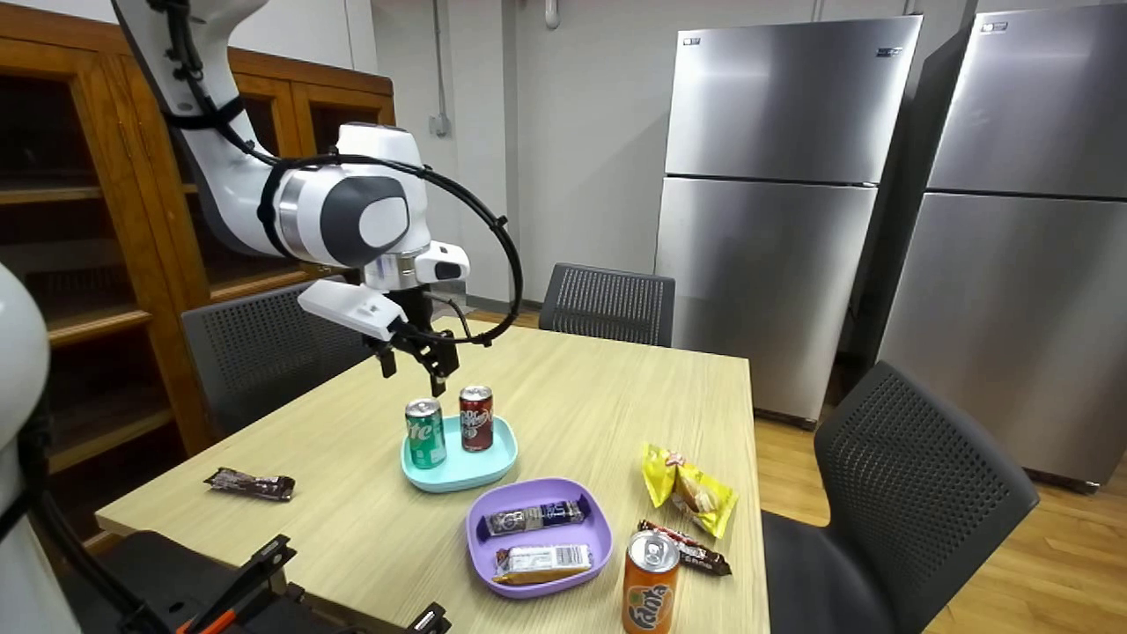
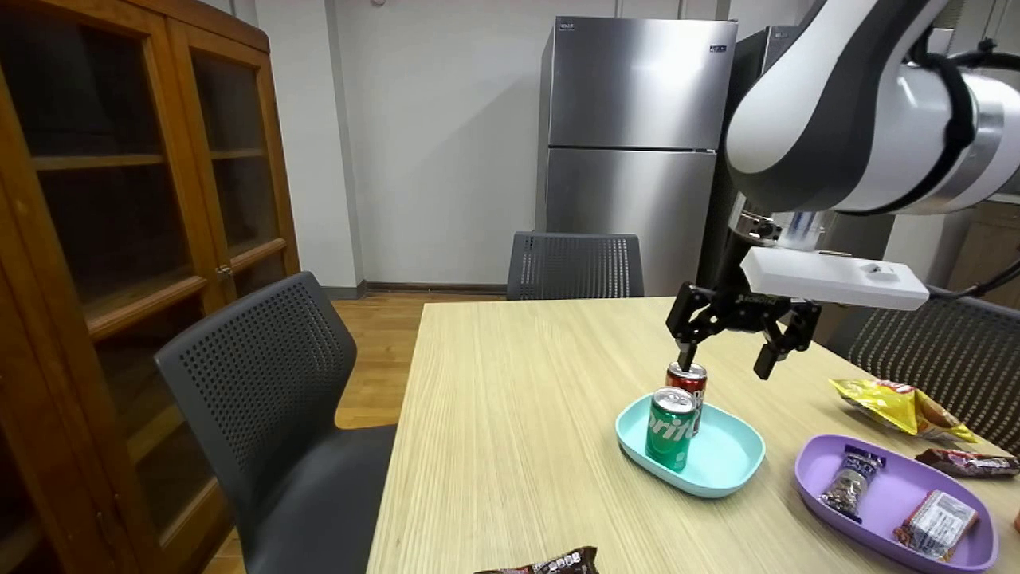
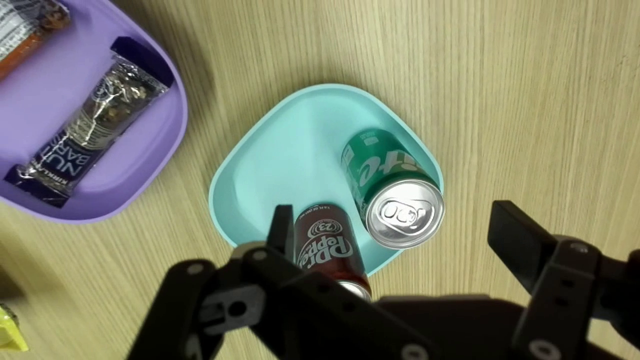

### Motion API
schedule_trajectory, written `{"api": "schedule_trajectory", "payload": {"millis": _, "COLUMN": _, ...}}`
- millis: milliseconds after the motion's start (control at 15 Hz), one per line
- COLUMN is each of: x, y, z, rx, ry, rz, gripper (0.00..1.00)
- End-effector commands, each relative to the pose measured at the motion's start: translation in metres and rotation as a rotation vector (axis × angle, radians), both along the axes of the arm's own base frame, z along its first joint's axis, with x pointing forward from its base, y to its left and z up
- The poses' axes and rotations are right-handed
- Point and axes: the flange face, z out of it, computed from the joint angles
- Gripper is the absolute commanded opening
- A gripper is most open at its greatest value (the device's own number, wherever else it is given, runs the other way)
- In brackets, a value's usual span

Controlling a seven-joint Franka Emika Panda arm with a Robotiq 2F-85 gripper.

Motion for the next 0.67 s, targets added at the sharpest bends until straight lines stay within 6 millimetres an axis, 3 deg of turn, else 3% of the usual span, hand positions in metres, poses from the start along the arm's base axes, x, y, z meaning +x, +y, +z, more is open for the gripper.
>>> {"api": "schedule_trajectory", "payload": {"millis": 0, "x": -0.001, "y": -0.001, "z": 0.001, "rx": 0.0, "ry": 0.001, "rz": 0.0, "gripper": 1.0}}
{"api": "schedule_trajectory", "payload": {"millis": 333, "x": -0.002, "y": -0.001, "z": 0.002, "rx": -0.001, "ry": 0.0, "rz": 0.0, "gripper": 1.0}}
{"api": "schedule_trajectory", "payload": {"millis": 600, "x": -0.014, "y": 0.033, "z": 0.009, "rx": 0.021, "ry": -0.004, "rz": 0.019, "gripper": 1.0}}
